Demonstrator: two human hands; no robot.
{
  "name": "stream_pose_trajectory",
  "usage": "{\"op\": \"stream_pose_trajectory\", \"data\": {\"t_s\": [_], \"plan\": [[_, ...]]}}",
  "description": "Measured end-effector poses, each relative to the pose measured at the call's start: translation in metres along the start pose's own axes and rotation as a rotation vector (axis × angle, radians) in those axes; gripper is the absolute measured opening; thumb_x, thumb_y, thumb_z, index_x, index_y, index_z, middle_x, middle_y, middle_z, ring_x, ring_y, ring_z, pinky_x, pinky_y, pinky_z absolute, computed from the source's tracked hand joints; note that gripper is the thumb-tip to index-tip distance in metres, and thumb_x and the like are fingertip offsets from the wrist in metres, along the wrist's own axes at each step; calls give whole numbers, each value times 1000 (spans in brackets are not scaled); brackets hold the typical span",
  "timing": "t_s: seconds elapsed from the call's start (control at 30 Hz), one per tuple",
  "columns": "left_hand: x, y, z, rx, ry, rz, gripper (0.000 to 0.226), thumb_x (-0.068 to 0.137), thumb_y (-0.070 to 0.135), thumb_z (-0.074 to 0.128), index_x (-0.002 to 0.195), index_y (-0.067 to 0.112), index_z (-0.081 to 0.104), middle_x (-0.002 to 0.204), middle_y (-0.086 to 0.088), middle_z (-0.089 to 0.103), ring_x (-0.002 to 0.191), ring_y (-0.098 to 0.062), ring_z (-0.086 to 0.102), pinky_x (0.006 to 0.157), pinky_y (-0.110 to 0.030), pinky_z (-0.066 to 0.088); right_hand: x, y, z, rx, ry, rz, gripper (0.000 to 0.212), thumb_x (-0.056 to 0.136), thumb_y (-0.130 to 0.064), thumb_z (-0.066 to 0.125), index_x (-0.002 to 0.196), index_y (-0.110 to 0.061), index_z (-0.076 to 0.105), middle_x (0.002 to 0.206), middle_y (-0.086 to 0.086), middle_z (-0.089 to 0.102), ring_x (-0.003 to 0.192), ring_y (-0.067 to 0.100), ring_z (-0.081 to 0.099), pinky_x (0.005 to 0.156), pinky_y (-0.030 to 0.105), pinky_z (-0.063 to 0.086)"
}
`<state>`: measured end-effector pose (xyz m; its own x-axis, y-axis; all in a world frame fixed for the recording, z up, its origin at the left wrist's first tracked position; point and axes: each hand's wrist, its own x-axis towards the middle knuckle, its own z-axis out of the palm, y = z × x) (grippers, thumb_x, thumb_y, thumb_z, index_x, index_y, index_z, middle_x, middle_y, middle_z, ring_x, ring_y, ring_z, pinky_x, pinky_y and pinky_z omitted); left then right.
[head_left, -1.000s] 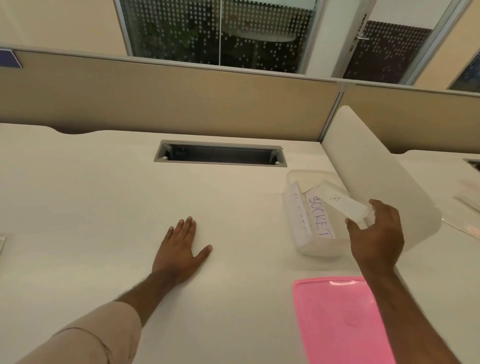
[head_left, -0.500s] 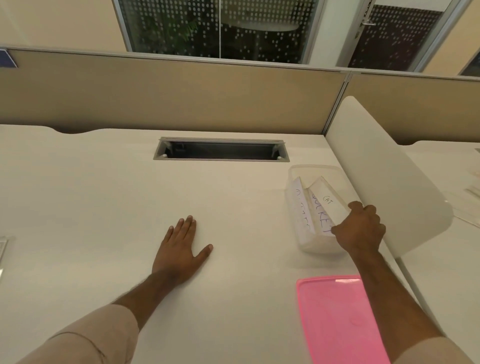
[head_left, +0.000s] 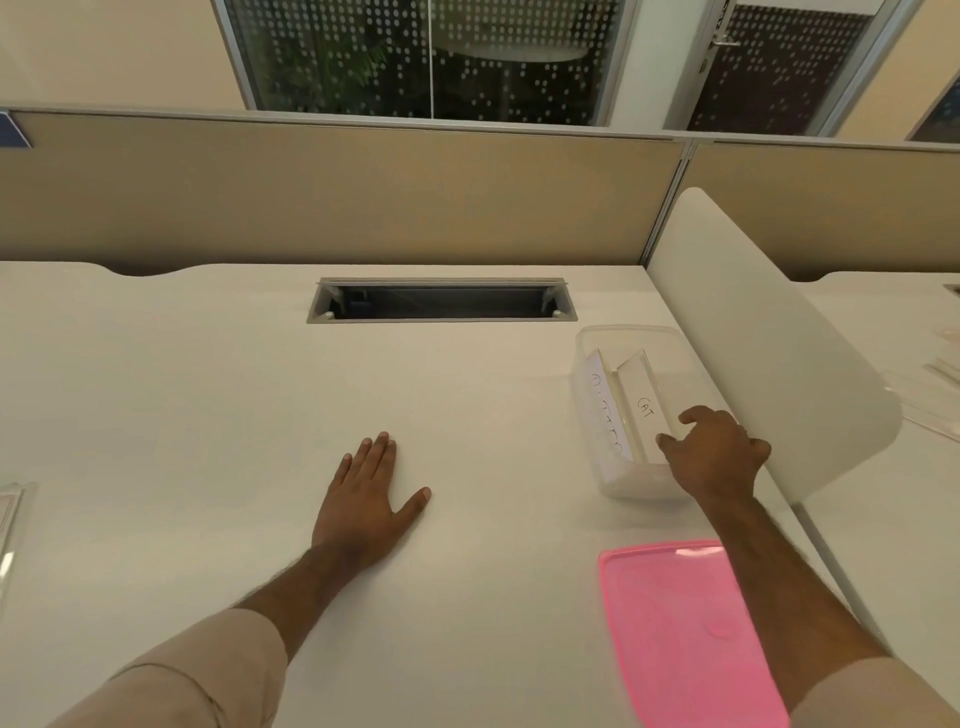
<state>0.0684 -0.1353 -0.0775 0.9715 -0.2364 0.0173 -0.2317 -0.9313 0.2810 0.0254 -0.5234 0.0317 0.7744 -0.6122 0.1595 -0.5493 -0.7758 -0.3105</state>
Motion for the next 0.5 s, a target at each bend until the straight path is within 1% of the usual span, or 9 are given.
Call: {"op": "stream_pose_trajectory", "data": {"t_s": [0.13, 0.2, 0.3, 0.4, 0.5], "plan": [[0, 0, -6, -54, -25, -9, 89, 90, 72, 28, 158, 16, 10, 166, 7, 4, 152, -7, -2, 123, -29, -2, -25, -5, 4, 200, 195, -162, 22, 82, -20, 71, 102, -10, 70, 94, 10, 68, 88, 33, 64, 91, 42, 34], [-3, -3, -12, -93, -21, -23, 85, 92, 68, 33, 157, 16, 14, 166, 7, 9, 152, -8, 1, 123, -29, 0, -38, -14, 7, 252, 245, -248, 18, 82, -16, 71, 100, -10, 70, 95, 9, 69, 90, 32, 64, 90, 41, 35], [-13, -17, -25, -133, 32, -45, 79, 94, 62, 40, 156, 16, 22, 165, 6, 18, 152, -10, 6, 123, -28, 2, -54, -34, 13, 305, 288, -370, 15, 83, -12, 71, 98, -10, 71, 93, 8, 69, 93, 33, 64, 86, 41, 39], [-26, -41, -45, -119, 104, -45, 73, 94, 55, 49, 153, 15, 30, 162, 4, 27, 152, -12, 11, 123, -29, 5, -71, -63, 23, 381, 262, -493, 14, 84, -16, 66, 95, -10, 71, 87, 5, 67, 87, 29, 62, 79, 39, 44], [-44, -71, -68, -124, 193, -101, 68, 91, 46, 60, 148, 13, 41, 157, 2, 38, 151, -16, 20, 122, -33, 13, -91, -101, 37, 423, 149, -585, 15, 84, -21, 62, 93, -13, 70, 85, 1, 63, 83, 24, 59, 76, 34, 40]]}}
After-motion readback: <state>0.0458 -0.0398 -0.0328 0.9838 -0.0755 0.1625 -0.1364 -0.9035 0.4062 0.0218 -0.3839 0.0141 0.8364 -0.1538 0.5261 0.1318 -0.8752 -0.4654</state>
